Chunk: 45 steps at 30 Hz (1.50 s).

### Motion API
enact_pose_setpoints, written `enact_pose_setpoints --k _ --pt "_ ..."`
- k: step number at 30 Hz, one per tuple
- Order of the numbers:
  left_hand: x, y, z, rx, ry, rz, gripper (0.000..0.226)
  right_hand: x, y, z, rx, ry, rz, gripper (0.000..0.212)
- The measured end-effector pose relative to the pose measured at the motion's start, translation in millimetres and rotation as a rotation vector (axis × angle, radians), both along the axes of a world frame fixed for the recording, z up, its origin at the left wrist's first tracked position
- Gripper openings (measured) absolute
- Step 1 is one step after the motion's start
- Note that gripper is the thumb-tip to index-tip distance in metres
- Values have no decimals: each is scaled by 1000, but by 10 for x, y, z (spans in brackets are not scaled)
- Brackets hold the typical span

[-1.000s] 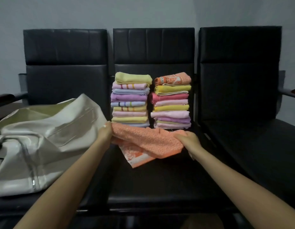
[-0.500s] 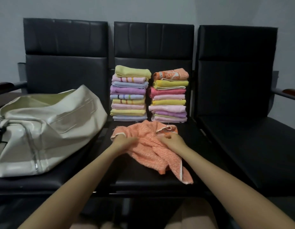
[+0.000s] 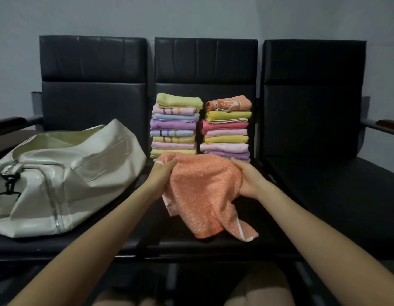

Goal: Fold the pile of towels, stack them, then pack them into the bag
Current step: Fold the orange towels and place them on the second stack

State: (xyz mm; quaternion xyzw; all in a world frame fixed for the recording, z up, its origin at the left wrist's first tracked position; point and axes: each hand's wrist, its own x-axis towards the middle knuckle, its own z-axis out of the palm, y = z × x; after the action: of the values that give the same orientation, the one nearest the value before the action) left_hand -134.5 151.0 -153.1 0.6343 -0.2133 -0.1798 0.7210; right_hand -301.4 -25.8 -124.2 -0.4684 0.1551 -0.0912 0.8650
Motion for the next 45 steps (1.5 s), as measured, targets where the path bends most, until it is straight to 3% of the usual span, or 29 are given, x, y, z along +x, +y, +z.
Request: enact_pose_setpoints --k 3,6,9,13,15,17,22,26,28,31,34,38,41,43,45 --pt "19 -94 -1 5 26 41 45 -88 -26 -63 70 -15 75 35" --pt "2 -73 -2 4 16 40 38 -191 -86 -27 -34 -44 -6 20" --pt "42 65 98 32 -87 80 23 -306 -246 183 -116 -66 -95 18" --pt "37 282 396 80 -231 42 31 -411 -457 499 -345 -113 -195 8" --pt "30 339 537 66 -238 64 20 -454 -494 617 -429 -135 -241 12" --pt "18 381 681 42 -222 78 24 -502 -487 715 -451 -176 -235 17" --pt "-29 464 596 134 -106 -116 30 -592 -452 608 -504 -111 -253 17" --pt "34 446 -111 584 -182 -108 46 -551 -510 -147 -858 201 -383 10" --pt "45 422 -431 748 -257 -98 35 -540 -524 -584 -1102 393 -321 9" --pt "6 350 -639 831 -350 17 29 -474 -482 -922 -1442 531 -303 5" --pt "56 246 -596 785 -339 71 31 -279 -425 -930 -1682 550 -316 22" --pt "173 114 -577 672 -329 194 57 87 -506 -819 -1699 426 -641 37" --pt "258 27 -671 579 -303 319 49 354 -631 -718 -1583 370 -794 37" --pt "338 -11 -745 509 -328 385 40 508 -725 -693 -1558 427 -778 45" --pt "402 -38 -783 491 -356 417 30 651 -799 -743 -1448 535 -580 59"
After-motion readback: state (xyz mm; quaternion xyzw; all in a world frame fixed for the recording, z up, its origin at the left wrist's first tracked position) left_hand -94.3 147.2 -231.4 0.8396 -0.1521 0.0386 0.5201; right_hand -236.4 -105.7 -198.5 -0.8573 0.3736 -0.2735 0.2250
